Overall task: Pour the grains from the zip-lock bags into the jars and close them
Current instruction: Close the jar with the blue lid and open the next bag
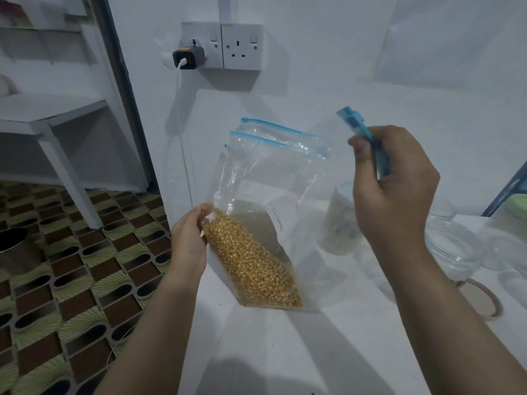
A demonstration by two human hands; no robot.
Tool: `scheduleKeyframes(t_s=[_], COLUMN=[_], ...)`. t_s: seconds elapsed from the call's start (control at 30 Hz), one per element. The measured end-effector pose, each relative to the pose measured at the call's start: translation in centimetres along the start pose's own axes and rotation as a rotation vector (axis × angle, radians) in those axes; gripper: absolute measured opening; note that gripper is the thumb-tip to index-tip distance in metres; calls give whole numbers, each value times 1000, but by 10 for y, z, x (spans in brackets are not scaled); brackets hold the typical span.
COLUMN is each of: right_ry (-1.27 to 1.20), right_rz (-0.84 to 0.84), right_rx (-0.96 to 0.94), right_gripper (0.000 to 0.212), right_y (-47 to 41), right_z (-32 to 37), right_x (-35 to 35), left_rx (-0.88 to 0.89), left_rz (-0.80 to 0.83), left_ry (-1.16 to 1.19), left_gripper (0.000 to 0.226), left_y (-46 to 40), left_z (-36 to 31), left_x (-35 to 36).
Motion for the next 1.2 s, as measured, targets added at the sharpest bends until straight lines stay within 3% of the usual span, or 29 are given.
scheduleKeyframes(t_s=[0.17,0.3,0.4,0.47,0.57,0.73,1.0,1.1,1.2], right_ry=[-39,-59,-74,-77,-69,-67,-79,-81,-82], right_rz=[-23,-37,-40,-41,-34,-33,-49,-54,-57], right_rx=[74,98,101,99,91,91,118,139,165], right_gripper=[16,18,17,17,16,17,18,17,18], right_y=[8,17,19,19,21,24,27,29,32], right_z=[-11,-15,-14,-13,-10,-9,-12,-14,-19], right_x=[-6,-8,-8,-7,-6,-5,-9,-10,-12], left_rx=[2,-28,-61,-31,53,33,31,8,-41], left_rz=[28,54,43,28,-14,31,2,29,170], left_ry=[185,164,136,38,-256,-521,-495,-389,-153], left_gripper=[42,37,12,14,36,15,38,24,12], left_y=[-14,-18,-17,-16,-16,-22,-19,-19,-15], left_z=[-19,-24,-22,-17,-12,-14,-17,-17,-12], left_x=[10,14,14,11,10,10,11,13,12])
Point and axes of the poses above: each hand's wrist, its own y-axis away from the middle knuckle, its own x-axis out of the palm, z = x × y, the point moved 1 cm from there along -y, towards the middle knuckle, and after that the axes turned 10 degrees about z, right-handed, at the moved point
